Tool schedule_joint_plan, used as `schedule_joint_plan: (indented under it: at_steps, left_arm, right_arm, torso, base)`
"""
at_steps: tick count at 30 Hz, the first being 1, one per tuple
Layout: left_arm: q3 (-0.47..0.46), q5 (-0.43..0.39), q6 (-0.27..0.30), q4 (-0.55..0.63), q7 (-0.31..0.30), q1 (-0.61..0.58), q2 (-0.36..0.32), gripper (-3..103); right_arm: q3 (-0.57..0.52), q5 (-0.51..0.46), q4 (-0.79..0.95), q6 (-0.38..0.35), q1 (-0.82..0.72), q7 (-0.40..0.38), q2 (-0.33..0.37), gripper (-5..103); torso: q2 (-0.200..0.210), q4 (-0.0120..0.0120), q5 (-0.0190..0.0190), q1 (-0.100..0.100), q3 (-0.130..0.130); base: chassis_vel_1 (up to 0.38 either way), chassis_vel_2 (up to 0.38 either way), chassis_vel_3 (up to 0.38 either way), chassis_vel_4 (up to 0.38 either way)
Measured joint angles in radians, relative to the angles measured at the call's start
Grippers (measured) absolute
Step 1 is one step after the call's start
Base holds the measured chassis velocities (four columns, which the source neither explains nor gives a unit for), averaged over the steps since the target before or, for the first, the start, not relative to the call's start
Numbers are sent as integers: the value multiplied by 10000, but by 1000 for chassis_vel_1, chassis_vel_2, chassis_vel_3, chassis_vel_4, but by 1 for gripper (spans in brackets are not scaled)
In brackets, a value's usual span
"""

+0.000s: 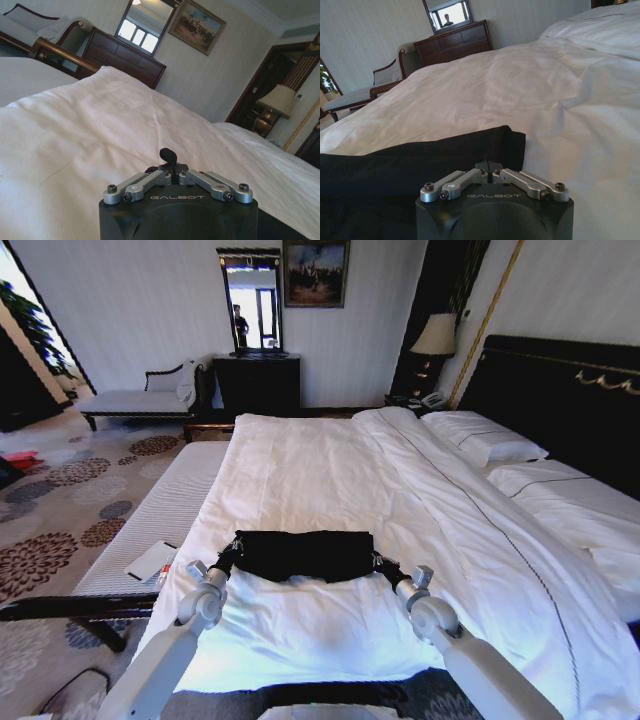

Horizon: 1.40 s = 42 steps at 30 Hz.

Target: Fold the clothes on the bed.

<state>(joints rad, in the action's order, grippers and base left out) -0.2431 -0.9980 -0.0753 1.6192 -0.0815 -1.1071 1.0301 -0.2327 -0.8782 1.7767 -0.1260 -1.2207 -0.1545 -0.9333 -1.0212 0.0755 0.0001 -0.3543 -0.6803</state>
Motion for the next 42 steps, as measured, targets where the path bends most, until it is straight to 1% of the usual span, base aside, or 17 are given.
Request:
schedule_joint_plan:
  at_steps: [1,5,7,8,11,15,17,18,21,23,24,26,28,29,31,34,42]
  left_arm:
    - [16,90,29,40,-13,-28,-22,-1]
    - [27,352,164,214,-24,-151,-55,7]
    - [-23,628,201,416,-8,-273,-75,18]
    - [-78,760,206,555,-1,-345,-100,23]
    - [-275,1080,205,952,17,-551,-204,28]
    - [-885,1428,161,1736,23,-979,-359,50]
    - [-1079,1539,111,1920,21,-1129,-411,50]
    - [-1264,1661,69,2091,12,-1280,-470,56]
    - [-1598,1777,6,2394,-29,-1569,-596,66]
    - [-1873,1785,-18,2662,-114,-1867,-701,72]
    - [-1915,1793,-17,2745,-160,-1952,-784,82]
    - [-1840,1804,-8,2752,-202,-1888,-879,82]
    - [-1621,1811,95,2776,-222,-1777,-1023,93]
    - [-1604,1851,128,2841,-224,-1915,-1050,97]
    - [-1659,1933,129,2936,-222,-2131,-1051,99]
    - [-1984,2104,116,3212,-195,-2953,-1003,100]
    - [-2510,2037,153,3691,-185,-3728,-904,100]
  right_arm:
    - [-2,28,47,-1,-53,-9,11,0]
    - [-61,168,179,-30,-256,-16,22,1]
    - [-188,196,320,-65,-466,-67,28,13]
    - [-267,227,392,-80,-568,-99,41,13]
    - [-505,263,614,-84,-801,-184,94,24]
    - [-1015,384,1051,-11,-1207,-240,252,40]
    - [-1132,431,1147,28,-1256,-243,303,45]
    - [-1207,478,1208,55,-1247,-244,372,51]
    - [-1190,549,1172,84,-941,-231,544,56]
    - [-886,564,926,98,-229,-177,745,68]
    - [-694,581,731,97,272,-133,859,73]
    - [-605,632,583,99,600,-110,951,79]
    - [-329,953,100,163,1224,-91,1109,84]
    - [38,1236,-297,250,1720,-71,1136,90]
    - [459,1525,-674,360,2182,-28,1133,95]
    - [1851,2437,-2018,808,3609,191,912,100]
    - [3199,3121,-3125,1177,4751,493,300,100]
  torso:
    - [0,0,0,-1,0]
    - [0,0,0,0,0]
    - [0,1,-3,0,0]
    - [0,2,-1,0,0]
    - [0,1,-1,0,0]
    - [1,3,0,0,0]
    - [1,2,1,0,0]
    - [1,2,-2,0,1]
    - [1,4,0,0,0]
    - [1,-1,-1,1,0]
    - [1,-10,1,0,-1]
    - [1,-14,0,0,-1]
    - [1,16,-4,-2,-1]
    - [2,17,-7,-2,-1]
    - [2,15,-3,-2,-1]
    - [2,-10,4,-2,-2]
    - [1,-3,-3,-2,-1]
  base:
    - [0,0,0,0]
    - [0,0,0,0]
    - [0,0,0,0]
    - [0,0,0,0]
    - [0,0,0,0]
    - [0,0,0,0]
    - [0,0,0,0]
    - [0,0,0,0]
    - [0,0,0,0]
    - [0,0,0,0]
    - [0,0,0,0]
    - [0,0,0,0]
    - [0,0,0,0]
    - [-14,-19,-64,-39]
    - [-22,-24,-64,-39]
    - [0,0,0,0]
    - [0,0,0,0]
